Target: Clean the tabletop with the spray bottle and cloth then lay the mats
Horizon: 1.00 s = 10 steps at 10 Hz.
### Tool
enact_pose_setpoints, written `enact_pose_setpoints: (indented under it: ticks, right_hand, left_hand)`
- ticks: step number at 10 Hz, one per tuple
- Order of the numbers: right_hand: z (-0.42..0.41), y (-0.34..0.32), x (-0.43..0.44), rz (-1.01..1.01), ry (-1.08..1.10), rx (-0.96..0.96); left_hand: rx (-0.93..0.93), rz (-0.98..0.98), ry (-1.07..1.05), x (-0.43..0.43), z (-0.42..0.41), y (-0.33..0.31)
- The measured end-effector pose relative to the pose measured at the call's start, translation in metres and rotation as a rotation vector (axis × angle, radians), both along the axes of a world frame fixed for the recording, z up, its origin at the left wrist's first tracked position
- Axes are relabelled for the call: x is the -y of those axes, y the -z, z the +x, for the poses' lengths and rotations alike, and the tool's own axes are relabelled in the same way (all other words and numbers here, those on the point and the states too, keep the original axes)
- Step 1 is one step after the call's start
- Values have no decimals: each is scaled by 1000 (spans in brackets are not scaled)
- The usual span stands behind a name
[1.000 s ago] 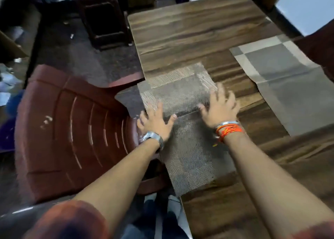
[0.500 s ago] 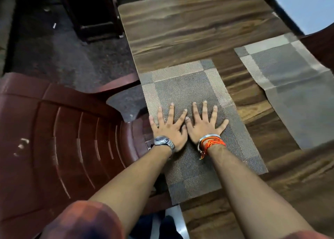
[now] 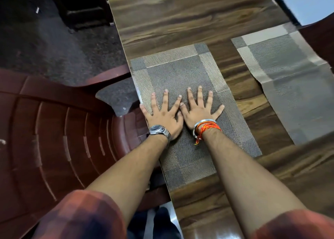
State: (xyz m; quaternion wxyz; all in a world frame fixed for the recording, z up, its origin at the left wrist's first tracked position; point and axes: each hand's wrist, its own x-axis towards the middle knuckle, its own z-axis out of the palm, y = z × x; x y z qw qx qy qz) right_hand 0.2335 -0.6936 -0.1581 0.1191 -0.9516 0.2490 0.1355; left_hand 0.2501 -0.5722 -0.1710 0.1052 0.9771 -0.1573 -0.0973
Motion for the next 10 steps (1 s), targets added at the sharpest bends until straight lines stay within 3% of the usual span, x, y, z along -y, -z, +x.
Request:
enact_pose_setpoints:
  ticks: [5, 8, 10]
  right_hand:
    - [2, 0, 2, 4, 8, -9]
    - [-2, 0, 5, 20, -12, 16]
    - [-11, -5, 21, -26, 121, 49]
  left_hand:
    - [58, 1, -20, -3, -10, 4]
    - [-23, 7, -37, -9, -14, 0]
    - [-54, -12, -75, -8, -20, -5]
